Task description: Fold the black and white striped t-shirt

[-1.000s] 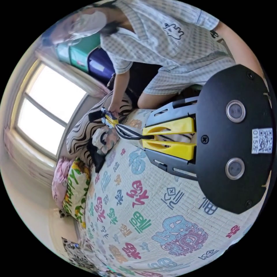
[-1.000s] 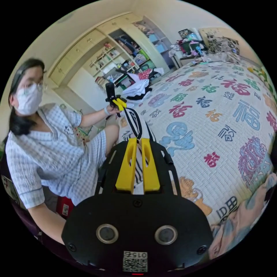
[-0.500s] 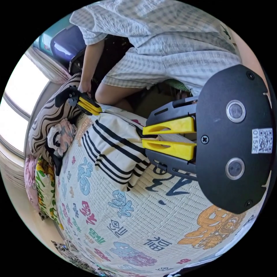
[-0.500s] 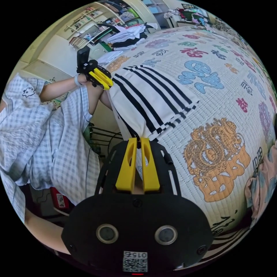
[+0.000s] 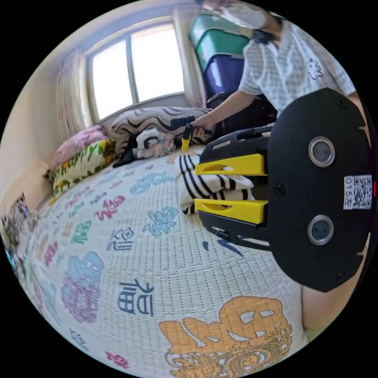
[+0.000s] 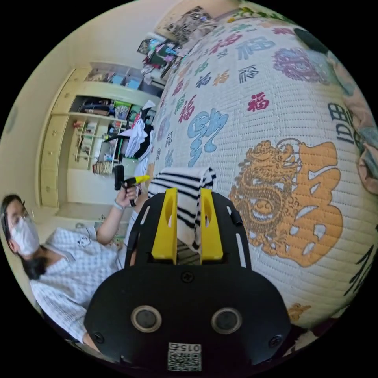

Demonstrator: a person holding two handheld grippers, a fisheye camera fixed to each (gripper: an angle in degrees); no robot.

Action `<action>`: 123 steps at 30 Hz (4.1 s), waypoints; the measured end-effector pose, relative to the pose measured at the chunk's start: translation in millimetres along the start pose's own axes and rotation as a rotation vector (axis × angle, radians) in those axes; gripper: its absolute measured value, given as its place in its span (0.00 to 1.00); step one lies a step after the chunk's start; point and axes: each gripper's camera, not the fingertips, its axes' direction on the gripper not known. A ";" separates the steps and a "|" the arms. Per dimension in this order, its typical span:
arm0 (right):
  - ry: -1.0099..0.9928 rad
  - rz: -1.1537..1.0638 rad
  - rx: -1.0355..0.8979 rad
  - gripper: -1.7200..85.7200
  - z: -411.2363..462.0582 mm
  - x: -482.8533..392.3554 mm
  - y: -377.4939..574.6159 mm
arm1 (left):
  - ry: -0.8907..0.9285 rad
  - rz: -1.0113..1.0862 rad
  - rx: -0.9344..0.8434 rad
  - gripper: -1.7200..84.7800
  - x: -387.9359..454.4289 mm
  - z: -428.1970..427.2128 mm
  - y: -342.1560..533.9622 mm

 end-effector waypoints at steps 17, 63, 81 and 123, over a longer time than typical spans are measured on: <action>-0.040 0.094 -0.072 0.03 7.6 35.4 -26.1 | 0.267 -0.199 0.187 0.01 -56.7 -0.4 -14.1; 0.234 -0.019 -0.262 0.02 70.2 3.6 90.7 | -0.271 0.217 -0.150 0.02 33.5 96.4 52.4; 0.062 0.095 -0.009 0.13 16.7 44.0 20.7 | 0.090 -0.100 -0.113 0.11 -10.4 76.1 -47.8; 0.142 -0.146 -0.158 0.03 148.9 -11.4 43.4 | -0.097 0.204 -0.173 0.03 29.8 20.7 73.9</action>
